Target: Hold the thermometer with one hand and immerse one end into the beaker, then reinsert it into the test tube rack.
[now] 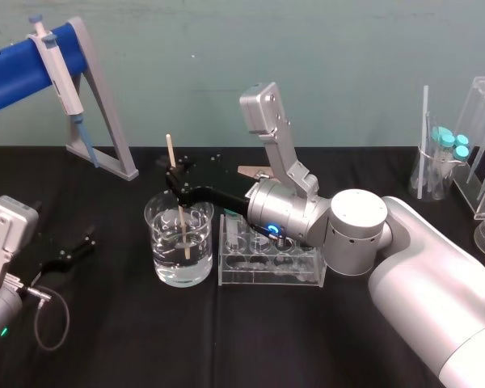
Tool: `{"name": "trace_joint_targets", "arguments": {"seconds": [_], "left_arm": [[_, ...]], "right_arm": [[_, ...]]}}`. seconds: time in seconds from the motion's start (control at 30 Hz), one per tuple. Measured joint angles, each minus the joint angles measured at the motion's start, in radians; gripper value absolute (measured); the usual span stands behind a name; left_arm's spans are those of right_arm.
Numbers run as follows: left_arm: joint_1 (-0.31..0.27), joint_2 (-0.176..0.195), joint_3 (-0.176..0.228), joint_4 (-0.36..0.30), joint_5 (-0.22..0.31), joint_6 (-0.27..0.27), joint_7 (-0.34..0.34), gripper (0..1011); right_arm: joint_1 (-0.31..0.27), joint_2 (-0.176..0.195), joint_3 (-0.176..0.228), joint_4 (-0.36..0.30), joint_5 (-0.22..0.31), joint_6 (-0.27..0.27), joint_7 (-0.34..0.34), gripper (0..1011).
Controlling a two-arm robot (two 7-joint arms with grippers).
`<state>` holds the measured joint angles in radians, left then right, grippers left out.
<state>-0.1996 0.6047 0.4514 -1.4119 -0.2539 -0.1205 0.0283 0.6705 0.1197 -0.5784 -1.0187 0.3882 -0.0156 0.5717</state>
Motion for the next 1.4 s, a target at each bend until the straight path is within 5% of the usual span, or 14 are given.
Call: {"name": "trace_joint_targets", "arguments": {"seconds": [1.4], "left_arm": [[0.000, 0.000, 0.000, 0.000, 0.000, 0.000, 0.000, 1004]], "right_arm": [[0.000, 0.000, 0.000, 0.000, 0.000, 0.000, 0.000, 47]]}}
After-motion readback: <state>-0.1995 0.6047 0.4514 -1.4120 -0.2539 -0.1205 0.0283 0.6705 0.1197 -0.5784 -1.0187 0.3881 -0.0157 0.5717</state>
